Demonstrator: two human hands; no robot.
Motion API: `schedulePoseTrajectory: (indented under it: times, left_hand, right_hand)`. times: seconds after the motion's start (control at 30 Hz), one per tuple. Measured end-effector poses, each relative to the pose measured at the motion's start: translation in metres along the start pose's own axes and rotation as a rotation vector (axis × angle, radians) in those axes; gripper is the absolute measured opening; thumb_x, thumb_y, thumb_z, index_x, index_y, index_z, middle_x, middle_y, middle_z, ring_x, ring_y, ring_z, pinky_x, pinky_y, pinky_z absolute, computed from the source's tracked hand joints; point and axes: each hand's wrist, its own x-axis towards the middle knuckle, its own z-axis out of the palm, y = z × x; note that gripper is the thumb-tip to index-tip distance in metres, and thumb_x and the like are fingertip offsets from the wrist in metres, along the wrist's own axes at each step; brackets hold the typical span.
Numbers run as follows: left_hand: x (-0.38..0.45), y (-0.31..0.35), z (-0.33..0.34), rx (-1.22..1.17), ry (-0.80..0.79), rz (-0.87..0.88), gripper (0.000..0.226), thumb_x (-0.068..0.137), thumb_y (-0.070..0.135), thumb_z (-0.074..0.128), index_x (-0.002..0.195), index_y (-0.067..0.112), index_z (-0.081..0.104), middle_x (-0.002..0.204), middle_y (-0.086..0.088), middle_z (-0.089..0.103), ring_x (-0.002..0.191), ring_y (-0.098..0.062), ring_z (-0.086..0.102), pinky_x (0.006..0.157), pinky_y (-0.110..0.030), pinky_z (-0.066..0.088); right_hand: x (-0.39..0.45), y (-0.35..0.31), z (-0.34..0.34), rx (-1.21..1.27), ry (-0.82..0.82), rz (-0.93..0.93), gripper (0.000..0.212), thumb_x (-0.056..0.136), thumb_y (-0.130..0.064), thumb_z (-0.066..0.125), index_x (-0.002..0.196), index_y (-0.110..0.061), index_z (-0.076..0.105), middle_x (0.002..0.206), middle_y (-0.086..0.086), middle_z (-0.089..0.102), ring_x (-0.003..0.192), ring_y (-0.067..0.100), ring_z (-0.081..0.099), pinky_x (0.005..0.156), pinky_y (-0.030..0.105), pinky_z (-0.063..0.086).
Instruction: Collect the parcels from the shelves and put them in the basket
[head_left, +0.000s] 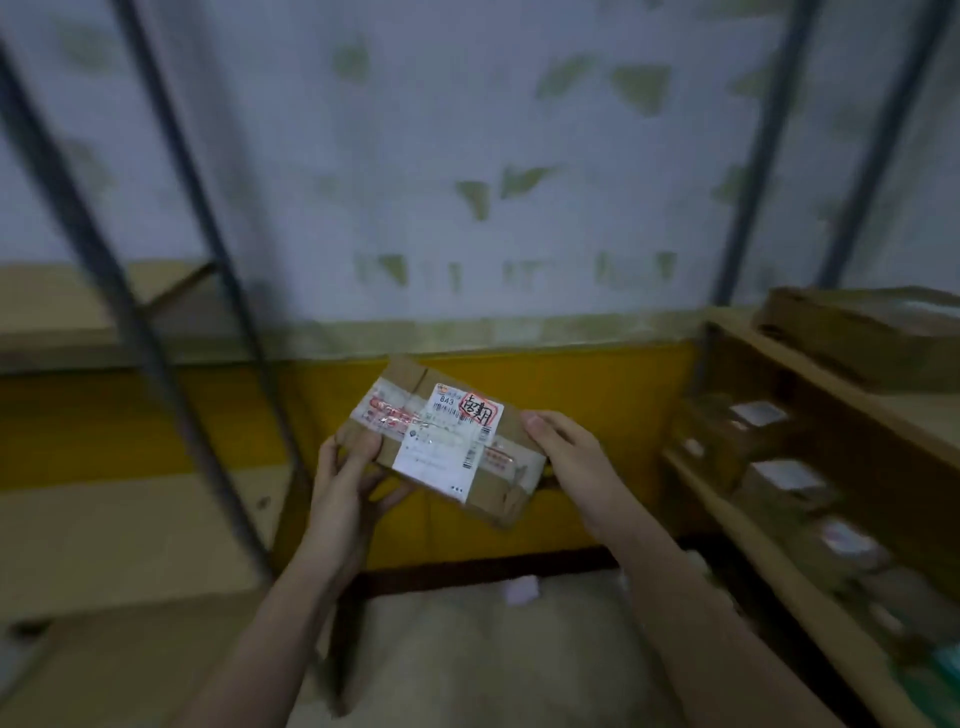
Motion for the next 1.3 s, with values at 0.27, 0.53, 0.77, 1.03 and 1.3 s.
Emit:
schedulePoseTrajectory:
  times: [0.27,0.53,0.77,1.03,1.3]
  left_hand:
    - [-0.042,0.073,-0.249,-0.010,0.495,0.086,0.019,0.097,0.031,0.060,0.115,0.026,0.057,0.113,-0.007,0.072,0.090,-0.023,0.070,0.077,-0.040,0.055]
    - [-0.051,0.123,-0.419,0.183,0.702,0.052,0.044,0.094,0.041,0.065,0.134,0.039,0.048,0.104,-0.003,0.076,0.095,-0.030,0.071,0.083,-0.051,0.054]
    - [-0.044,0.180,-0.514,0.335,0.774,-0.102,0.092,0.088,0.030,0.074,0.141,0.070,0.010,0.119,0.003,0.071,0.101,-0.023,0.073,0.080,-0.046,0.061]
    - [-0.100,0.242,-0.634,0.240,1.073,-0.011,0.099,0.080,0.034,0.076,0.149,0.061,0.010,0.129,-0.003,0.066,0.106,-0.026,0.071,0.083,-0.049,0.060]
    - [-0.152,0.272,-0.805,0.110,1.283,0.069,0.083,0.082,0.037,0.076,0.146,0.037,0.024,0.123,-0.004,0.071,0.103,-0.024,0.072,0.085,-0.051,0.060]
  right_hand:
    - [0.013,-0.001,0.265,-0.154,-0.673,0.106,0.026,0.100,-0.042,0.055,0.119,-0.026,0.062,0.113,-0.003,0.069,0.106,0.015,0.064,0.087,0.042,0.058]
    - [0.030,0.015,0.486,-0.101,-1.151,0.161,0.035,0.097,-0.028,0.062,0.131,-0.023,0.055,0.120,0.008,0.069,0.103,0.020,0.071,0.079,0.038,0.061]
    - [0.052,-0.006,0.683,-0.029,-1.315,0.189,0.029,0.097,-0.023,0.062,0.124,-0.017,0.054,0.114,0.021,0.069,0.088,0.025,0.070,0.073,0.041,0.061]
    - [-0.003,-0.053,0.864,-0.120,-1.655,0.115,0.030,0.098,-0.023,0.061,0.125,-0.015,0.050,0.111,0.010,0.068,0.092,0.014,0.068,0.080,0.045,0.060]
    - [-0.094,-0.057,1.048,-0.174,-1.709,0.054,0.027,0.098,-0.026,0.062,0.121,-0.016,0.053,0.103,0.005,0.070,0.090,0.018,0.072,0.081,0.046,0.061]
